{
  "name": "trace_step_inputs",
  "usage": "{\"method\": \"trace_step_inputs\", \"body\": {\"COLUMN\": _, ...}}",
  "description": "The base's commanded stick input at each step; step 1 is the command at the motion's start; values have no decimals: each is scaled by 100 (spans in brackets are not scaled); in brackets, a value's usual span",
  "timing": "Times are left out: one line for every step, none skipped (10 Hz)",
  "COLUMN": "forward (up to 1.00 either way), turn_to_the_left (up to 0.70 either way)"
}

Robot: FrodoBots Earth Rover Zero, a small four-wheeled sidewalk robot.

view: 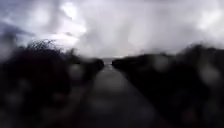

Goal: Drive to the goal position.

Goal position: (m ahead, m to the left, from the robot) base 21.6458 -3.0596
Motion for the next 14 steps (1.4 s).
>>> {"method": "trace_step_inputs", "body": {"forward": 70, "turn_to_the_left": 0}}
{"method": "trace_step_inputs", "body": {"forward": 70, "turn_to_the_left": 0}}
{"method": "trace_step_inputs", "body": {"forward": 70, "turn_to_the_left": 0}}
{"method": "trace_step_inputs", "body": {"forward": 70, "turn_to_the_left": 0}}
{"method": "trace_step_inputs", "body": {"forward": 70, "turn_to_the_left": 0}}
{"method": "trace_step_inputs", "body": {"forward": 70, "turn_to_the_left": 0}}
{"method": "trace_step_inputs", "body": {"forward": 70, "turn_to_the_left": 0}}
{"method": "trace_step_inputs", "body": {"forward": 70, "turn_to_the_left": 0}}
{"method": "trace_step_inputs", "body": {"forward": 70, "turn_to_the_left": 0}}
{"method": "trace_step_inputs", "body": {"forward": 70, "turn_to_the_left": 0}}
{"method": "trace_step_inputs", "body": {"forward": 70, "turn_to_the_left": 0}}
{"method": "trace_step_inputs", "body": {"forward": 70, "turn_to_the_left": 0}}
{"method": "trace_step_inputs", "body": {"forward": 70, "turn_to_the_left": 0}}
{"method": "trace_step_inputs", "body": {"forward": 70, "turn_to_the_left": 0}}
